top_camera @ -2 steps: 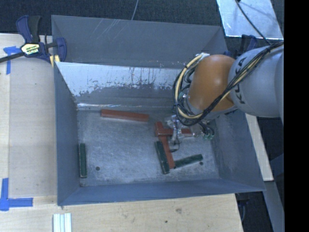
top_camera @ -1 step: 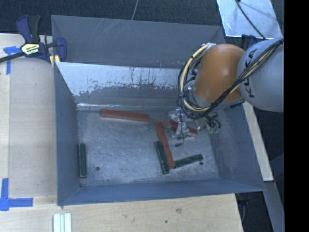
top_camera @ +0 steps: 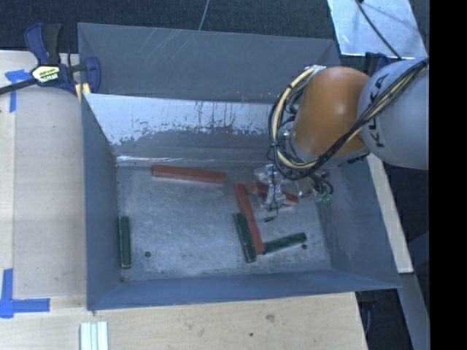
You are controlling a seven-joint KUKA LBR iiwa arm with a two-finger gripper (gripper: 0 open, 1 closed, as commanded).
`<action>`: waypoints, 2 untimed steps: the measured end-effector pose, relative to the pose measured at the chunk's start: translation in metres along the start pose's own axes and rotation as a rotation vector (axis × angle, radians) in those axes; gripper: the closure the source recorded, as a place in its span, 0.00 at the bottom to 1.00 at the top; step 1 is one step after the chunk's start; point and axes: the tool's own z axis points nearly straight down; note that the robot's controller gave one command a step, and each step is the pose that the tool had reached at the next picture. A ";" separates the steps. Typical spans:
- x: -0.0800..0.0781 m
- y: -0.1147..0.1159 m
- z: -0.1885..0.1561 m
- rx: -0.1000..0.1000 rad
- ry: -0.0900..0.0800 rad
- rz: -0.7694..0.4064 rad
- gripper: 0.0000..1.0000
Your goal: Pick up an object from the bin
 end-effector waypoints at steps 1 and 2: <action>0.001 0.000 -0.002 -0.001 0.005 0.000 1.00; 0.001 0.000 -0.013 -0.002 0.007 0.000 1.00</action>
Offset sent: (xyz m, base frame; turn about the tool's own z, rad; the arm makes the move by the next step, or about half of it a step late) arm 0.0000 0.0000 0.0107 0.0000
